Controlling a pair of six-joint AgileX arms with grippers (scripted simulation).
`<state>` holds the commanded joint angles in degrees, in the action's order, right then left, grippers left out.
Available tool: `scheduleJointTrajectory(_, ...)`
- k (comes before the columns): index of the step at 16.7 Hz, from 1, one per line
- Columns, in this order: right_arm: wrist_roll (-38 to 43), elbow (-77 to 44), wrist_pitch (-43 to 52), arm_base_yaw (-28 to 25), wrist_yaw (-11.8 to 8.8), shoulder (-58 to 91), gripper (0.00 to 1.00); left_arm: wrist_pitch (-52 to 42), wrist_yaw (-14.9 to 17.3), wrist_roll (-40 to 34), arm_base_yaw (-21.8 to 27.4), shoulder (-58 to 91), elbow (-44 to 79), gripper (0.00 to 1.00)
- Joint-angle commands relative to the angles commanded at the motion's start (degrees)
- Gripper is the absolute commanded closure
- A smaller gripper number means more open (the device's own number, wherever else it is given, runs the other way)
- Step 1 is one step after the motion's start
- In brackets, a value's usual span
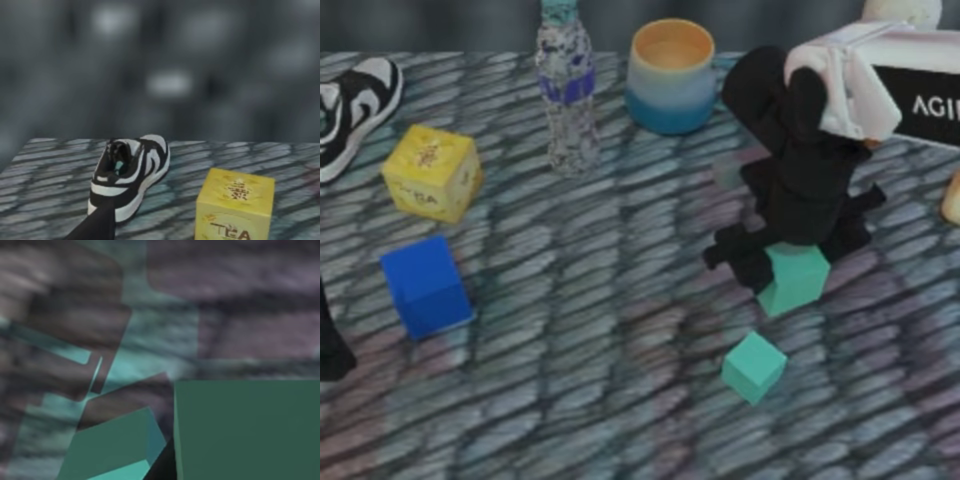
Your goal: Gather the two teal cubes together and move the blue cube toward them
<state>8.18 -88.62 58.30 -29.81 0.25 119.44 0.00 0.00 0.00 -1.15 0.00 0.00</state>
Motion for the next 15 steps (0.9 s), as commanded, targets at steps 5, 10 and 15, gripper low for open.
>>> scheduleJointTrajectory(5,6.72,-2.34,1.68,-2.83,0.18,1.14,1.00,0.00,0.00,0.00,0.00,0.00,0.00,0.00)
scheduleJointTrajectory(10,25.66,-6.33,4.84,-9.04,0.50,2.31,1.00,0.00,0.00,0.00,0.00,0.00,0.00,0.00)
scheduleJointTrajectory(15,35.21,-8.39,6.42,-13.04,0.70,2.15,1.00,0.00,0.00,0.00,0.00,0.00,0.00,0.00)
